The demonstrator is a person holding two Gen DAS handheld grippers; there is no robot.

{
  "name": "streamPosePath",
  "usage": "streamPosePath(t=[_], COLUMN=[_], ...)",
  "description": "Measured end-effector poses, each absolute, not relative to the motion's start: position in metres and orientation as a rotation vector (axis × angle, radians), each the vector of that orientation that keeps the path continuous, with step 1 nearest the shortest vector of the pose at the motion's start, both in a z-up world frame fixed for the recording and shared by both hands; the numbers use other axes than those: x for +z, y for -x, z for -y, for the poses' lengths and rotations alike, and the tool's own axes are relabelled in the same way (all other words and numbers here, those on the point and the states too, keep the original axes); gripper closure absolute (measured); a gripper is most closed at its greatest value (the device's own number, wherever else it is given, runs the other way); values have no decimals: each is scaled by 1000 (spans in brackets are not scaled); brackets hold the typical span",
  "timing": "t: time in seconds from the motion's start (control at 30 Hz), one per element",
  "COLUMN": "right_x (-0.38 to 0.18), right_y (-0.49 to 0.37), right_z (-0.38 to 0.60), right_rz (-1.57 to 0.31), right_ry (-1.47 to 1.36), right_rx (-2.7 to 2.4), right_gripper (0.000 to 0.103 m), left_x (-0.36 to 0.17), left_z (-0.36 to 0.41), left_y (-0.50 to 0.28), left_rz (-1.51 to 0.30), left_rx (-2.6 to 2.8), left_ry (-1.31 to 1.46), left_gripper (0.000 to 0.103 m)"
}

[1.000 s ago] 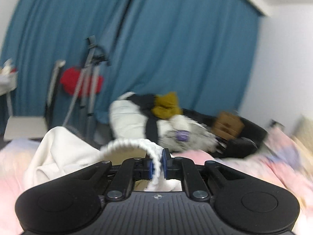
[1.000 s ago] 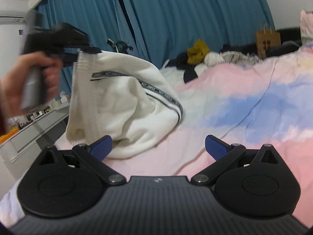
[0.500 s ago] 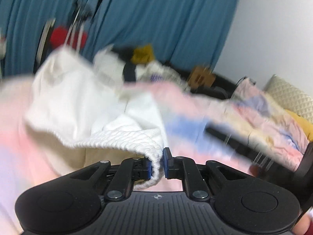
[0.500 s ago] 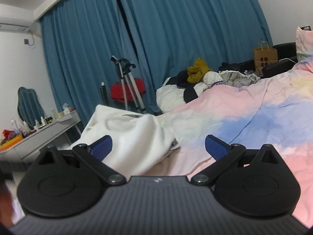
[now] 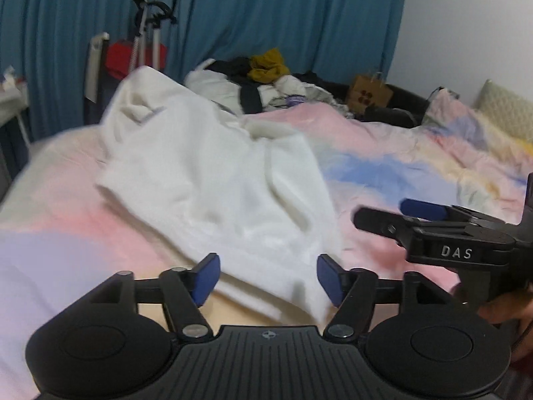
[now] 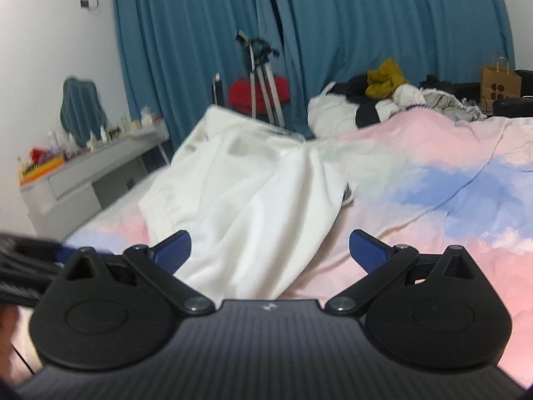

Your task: Fold clothes

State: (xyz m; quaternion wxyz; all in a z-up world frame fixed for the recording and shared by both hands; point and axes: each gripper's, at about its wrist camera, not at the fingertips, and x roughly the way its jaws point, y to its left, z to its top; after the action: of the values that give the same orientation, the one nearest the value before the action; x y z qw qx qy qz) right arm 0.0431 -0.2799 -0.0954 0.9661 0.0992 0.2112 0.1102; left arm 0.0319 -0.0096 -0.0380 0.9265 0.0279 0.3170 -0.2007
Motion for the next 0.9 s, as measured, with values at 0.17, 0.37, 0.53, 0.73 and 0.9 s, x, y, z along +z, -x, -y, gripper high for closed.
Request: streamPosePath(t=[0.17, 0.37, 0.53, 0.73, 0.9], right_x=[-106, -135, -137, -106, -115], right_y=[-39, -41, -45, -29, -37], right_z=[257, 211, 211, 235, 248], right_rz=[-522, -664, -650, -460, -547], right_ry=[-202, -82, -89, -134, -168], right_rx=[304, 335, 242, 102, 27], right_gripper=[0, 0, 27, 38, 39], left_x=[-32, -48, -65, -77, -87], left_z=[-24, -37, -33, -39, -50], left_y=[-46, -74, -90, -105, -124], left_rz=[-609, -600, -591, -529, -536], left_rx=[-298, -217, -199, -167, -100], left_ry=[-56, -74, -176, -252, -242], left_gripper=[28, 28, 28, 26, 25])
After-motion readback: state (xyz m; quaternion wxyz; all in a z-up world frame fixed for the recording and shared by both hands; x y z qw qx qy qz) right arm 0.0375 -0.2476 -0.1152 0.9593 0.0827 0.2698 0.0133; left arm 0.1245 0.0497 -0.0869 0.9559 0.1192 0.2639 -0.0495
